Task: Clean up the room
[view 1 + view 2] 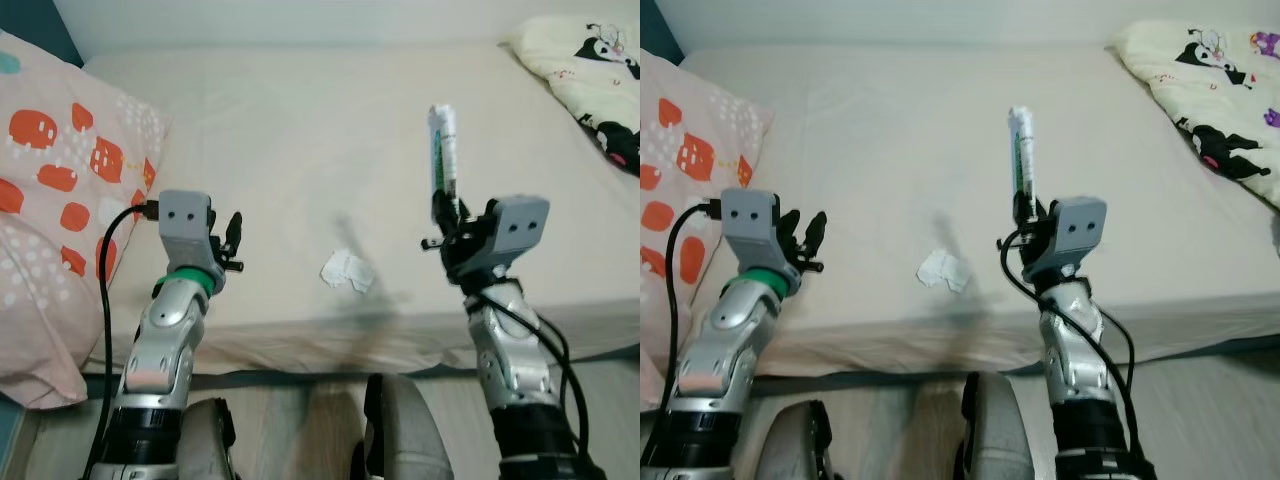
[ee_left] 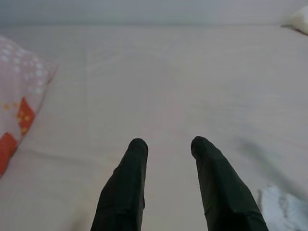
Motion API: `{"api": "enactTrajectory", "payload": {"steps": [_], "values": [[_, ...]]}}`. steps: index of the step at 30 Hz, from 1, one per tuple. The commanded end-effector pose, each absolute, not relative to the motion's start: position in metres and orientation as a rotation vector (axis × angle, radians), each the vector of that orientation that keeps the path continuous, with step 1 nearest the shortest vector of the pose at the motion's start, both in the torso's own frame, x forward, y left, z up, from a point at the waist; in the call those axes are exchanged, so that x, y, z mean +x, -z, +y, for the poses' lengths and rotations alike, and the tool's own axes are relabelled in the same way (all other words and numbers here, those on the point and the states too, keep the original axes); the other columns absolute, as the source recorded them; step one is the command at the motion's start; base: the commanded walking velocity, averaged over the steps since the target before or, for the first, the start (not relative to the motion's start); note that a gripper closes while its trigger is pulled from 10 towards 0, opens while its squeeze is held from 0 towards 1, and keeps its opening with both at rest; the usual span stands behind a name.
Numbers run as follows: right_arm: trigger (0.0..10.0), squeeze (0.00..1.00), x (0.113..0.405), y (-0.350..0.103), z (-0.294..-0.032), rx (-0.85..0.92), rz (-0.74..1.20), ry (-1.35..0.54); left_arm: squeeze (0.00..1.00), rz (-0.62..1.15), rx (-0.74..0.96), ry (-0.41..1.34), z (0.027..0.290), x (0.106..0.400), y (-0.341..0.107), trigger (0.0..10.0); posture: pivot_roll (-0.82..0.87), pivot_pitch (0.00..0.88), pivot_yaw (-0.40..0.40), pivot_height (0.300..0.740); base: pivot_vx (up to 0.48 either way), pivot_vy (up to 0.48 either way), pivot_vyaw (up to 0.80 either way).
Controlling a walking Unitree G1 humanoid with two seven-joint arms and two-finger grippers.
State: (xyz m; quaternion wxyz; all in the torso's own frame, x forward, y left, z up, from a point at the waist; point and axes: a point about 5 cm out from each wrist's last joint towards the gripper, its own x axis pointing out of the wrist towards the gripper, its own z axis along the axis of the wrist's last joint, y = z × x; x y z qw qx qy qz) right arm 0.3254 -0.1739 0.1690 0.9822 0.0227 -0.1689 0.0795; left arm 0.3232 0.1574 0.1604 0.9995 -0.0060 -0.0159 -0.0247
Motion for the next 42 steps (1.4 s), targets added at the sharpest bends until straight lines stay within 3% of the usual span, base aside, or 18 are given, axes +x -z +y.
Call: {"api": "enactTrajectory", "payload": {"steps": [1,18,24,42], "values": [[10.0,0.00,0.324,-0.167,-0.175,0.040,-0.323,-0.157,0.00,-0.023,-0.024,0.044,0.156,0.325,-0.156,10.0,-0.12,0.000,-0.010,0.632,0.000,0.000,0.00],[10.0,0.00,0.320,-0.156,-0.168,0.050,-0.278,-0.173,0.00,-0.034,-0.023,0.048,0.151,0.330,-0.155,10.0,-0.11,0.000,0.000,0.697,0.000,0.000,0.00],[10.0,0.00,0.318,-0.153,-0.162,0.060,-0.269,-0.190,0.00,-0.039,-0.022,0.065,0.147,0.330,-0.155,10.0,-0.12,0.000,0.005,0.697,0.000,0.000,0.00],[10.0,0.00,0.318,-0.151,-0.148,0.109,-0.254,-0.225,0.00,-0.042,-0.018,0.081,0.143,0.325,-0.154,10.0,-0.10,0.000,0.014,0.697,-0.298,0.000,0.00]]}}
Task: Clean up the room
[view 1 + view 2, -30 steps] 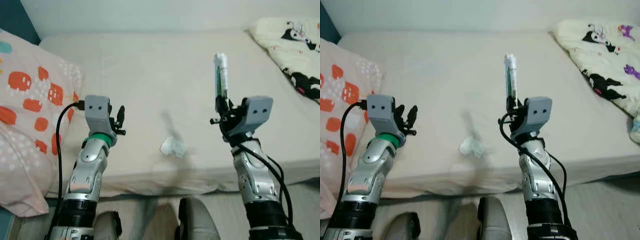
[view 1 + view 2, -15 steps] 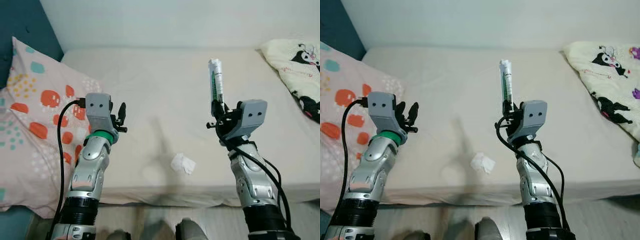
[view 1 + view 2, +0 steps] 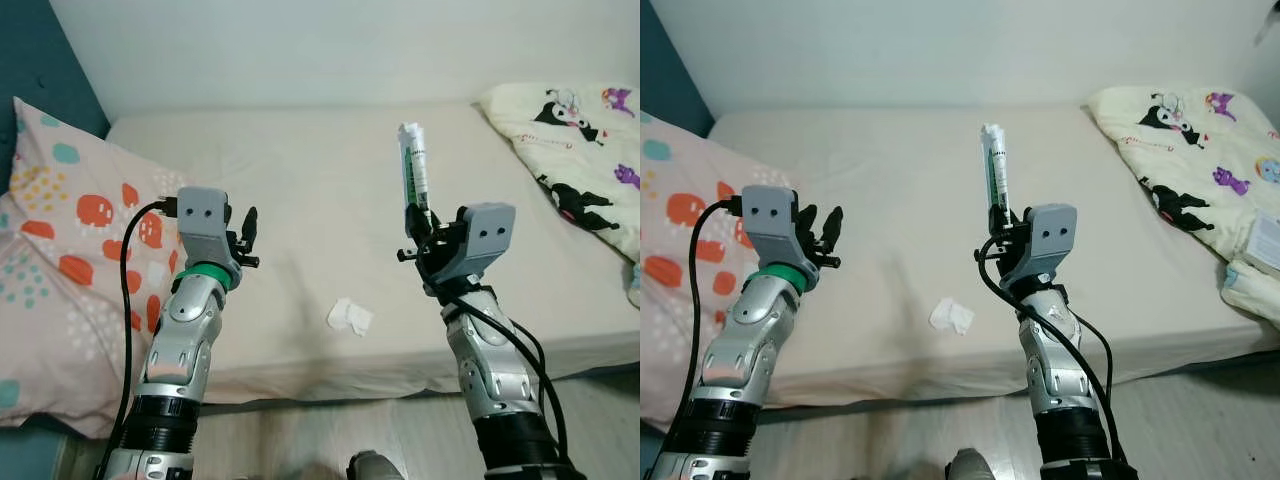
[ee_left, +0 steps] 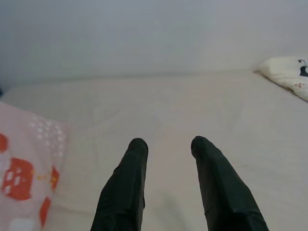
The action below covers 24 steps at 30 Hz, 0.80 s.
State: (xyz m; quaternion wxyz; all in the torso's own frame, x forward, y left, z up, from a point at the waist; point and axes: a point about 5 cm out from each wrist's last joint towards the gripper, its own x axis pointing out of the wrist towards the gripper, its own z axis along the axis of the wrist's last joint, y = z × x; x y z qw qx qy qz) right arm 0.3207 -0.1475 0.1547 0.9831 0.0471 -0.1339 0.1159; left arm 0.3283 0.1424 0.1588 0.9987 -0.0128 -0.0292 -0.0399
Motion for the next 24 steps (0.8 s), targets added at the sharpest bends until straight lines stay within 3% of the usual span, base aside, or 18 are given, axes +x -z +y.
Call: {"api": "enactTrajectory", "payload": {"steps": [1,12,24], "values": [[10.0,0.00,0.3183,-0.1504,-0.1475,0.111,-0.254,-0.224,0.00,-0.041,-0.017,0.082,0.1429,0.3252,-0.1540,10.0,-0.10,0.000,0.015,0.697,-0.296,0.000,0.00],[10.0,0.00,0.3183,-0.1497,-0.1458,0.120,-0.249,-0.207,0.00,-0.037,-0.010,0.087,0.1435,0.3236,-0.1535,10.0,-0.10,0.000,0.024,0.697,-0.295,0.000,0.00],[10.0,0.00,0.3192,-0.1494,-0.1424,0.137,-0.241,-0.214,0.00,-0.033,-0.006,0.083,0.1447,0.3219,-0.1531,10.0,-0.09,0.000,0.022,0.697,-0.292,0.000,0.60]]}}
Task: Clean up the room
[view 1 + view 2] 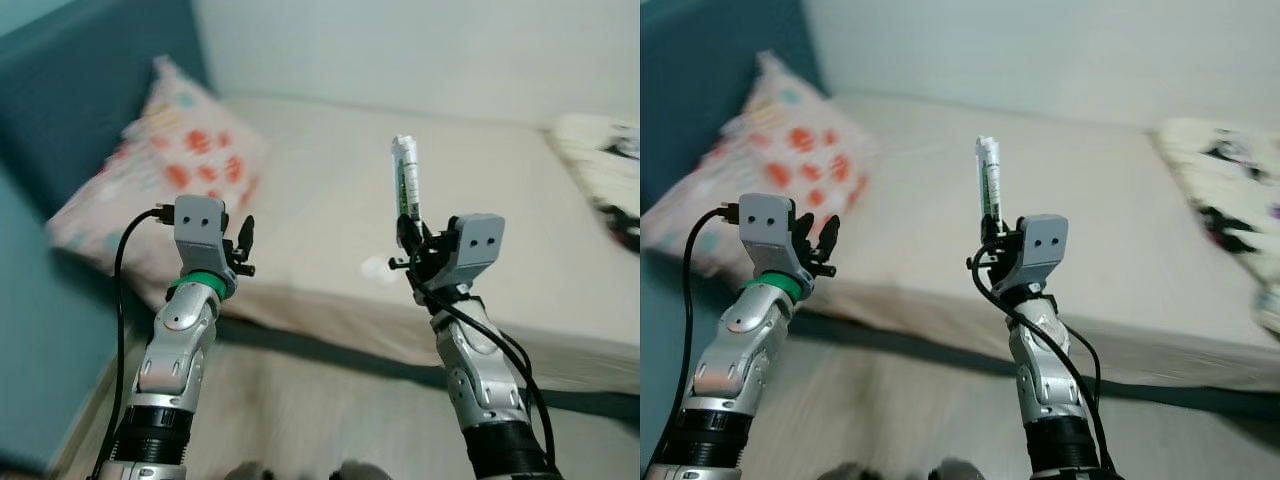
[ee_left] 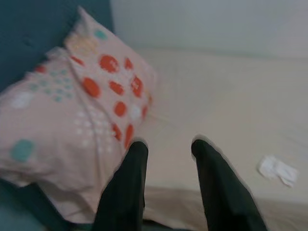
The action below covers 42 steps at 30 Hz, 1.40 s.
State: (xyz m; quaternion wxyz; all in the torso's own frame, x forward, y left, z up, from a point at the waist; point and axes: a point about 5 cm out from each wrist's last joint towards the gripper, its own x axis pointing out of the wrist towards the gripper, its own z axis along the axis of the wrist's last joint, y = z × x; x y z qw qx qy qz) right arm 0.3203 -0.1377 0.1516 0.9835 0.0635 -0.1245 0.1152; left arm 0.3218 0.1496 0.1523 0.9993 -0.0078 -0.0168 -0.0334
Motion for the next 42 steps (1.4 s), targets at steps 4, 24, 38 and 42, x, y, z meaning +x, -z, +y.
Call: {"api": "enactTrajectory", "payload": {"steps": [4,24,38,42], "values": [[10.0,0.00,0.3198,-0.1496,-0.1405,0.143,-0.238,-0.222,0.00,-0.030,-0.006,0.081,0.1452,0.3217,-0.1528,10.0,-0.09,0.000,0.020,0.697,-0.292,0.000,0.78],[10.0,0.00,0.3209,-0.1491,-0.1357,0.157,-0.235,-0.236,0.00,-0.029,-0.003,0.081,0.1462,0.3214,-0.1529,10.0,-0.08,0.000,0.025,0.697,-0.289,0.000,0.78],[10.0,0.00,0.3218,-0.1504,-0.1365,0.231,-0.236,-0.225,0.00,-0.010,0.020,0.075,0.1464,0.3223,-0.1515,10.0,-0.08,0.000,0.029,0.697,-0.182,0.000,0.67],[10.0,0.00,0.3216,-0.1515,-0.1349,0.263,-0.239,-0.242,0.00,0.002,0.030,0.060,0.1475,0.3227,-0.1498,10.0,-0.08,0.000,0.028,0.697,0.000,0.000,0.00]]}}
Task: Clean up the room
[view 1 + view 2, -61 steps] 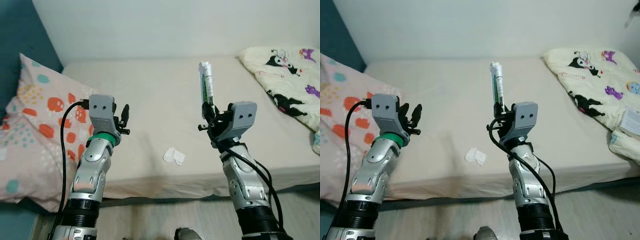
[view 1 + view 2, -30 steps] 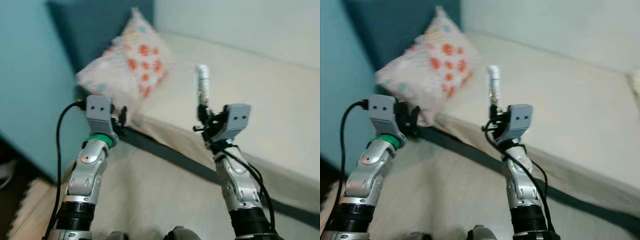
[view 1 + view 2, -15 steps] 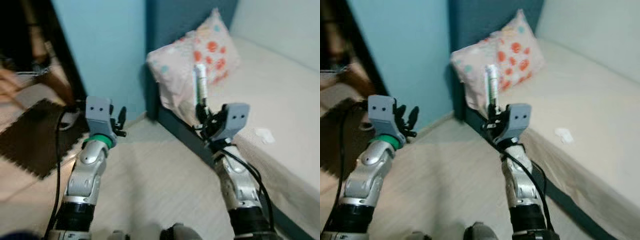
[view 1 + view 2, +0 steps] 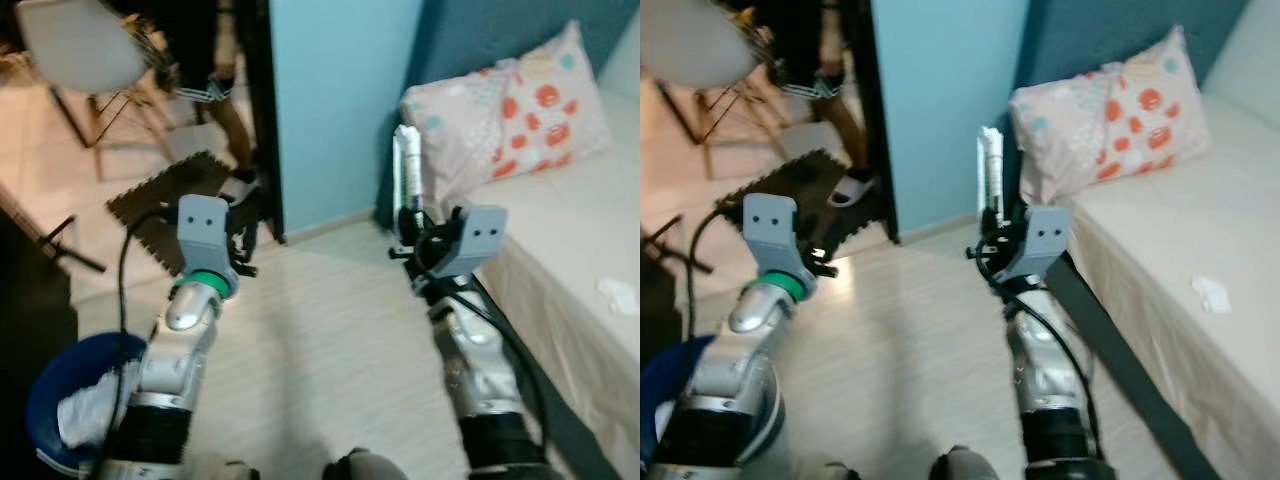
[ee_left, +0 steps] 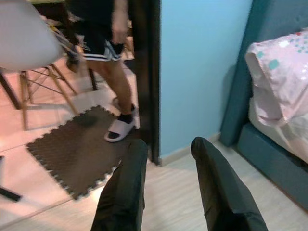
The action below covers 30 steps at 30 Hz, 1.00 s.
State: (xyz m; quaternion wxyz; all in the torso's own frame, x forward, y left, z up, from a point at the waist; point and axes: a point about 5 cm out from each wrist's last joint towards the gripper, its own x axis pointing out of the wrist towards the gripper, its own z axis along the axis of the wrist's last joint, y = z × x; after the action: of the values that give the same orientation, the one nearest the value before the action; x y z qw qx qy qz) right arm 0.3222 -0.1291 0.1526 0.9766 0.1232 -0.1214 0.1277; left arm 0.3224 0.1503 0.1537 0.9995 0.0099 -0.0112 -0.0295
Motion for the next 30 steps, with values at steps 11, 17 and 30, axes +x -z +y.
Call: {"api": "enactTrajectory", "payload": {"steps": [11,17,30], "values": [[10.0,0.00,0.322,-0.150,-0.130,0.216,-0.228,-0.272,0.00,-0.008,0.039,0.037,0.151,0.323,-0.150,10.0,-0.08,0.000,0.027,0.697,0.193,0.000,0.44],[10.0,0.00,0.322,-0.150,-0.129,0.218,-0.227,-0.275,0.00,-0.008,0.042,0.034,0.152,0.323,-0.151,10.0,-0.08,0.000,0.029,0.697,0.352,0.000,0.76],[10.0,0.00,0.320,-0.150,-0.125,0.230,-0.230,-0.304,0.00,-0.007,0.047,0.030,0.152,0.324,-0.151,10.0,-0.07,0.000,0.036,0.697,0.338,0.000,0.35]]}}
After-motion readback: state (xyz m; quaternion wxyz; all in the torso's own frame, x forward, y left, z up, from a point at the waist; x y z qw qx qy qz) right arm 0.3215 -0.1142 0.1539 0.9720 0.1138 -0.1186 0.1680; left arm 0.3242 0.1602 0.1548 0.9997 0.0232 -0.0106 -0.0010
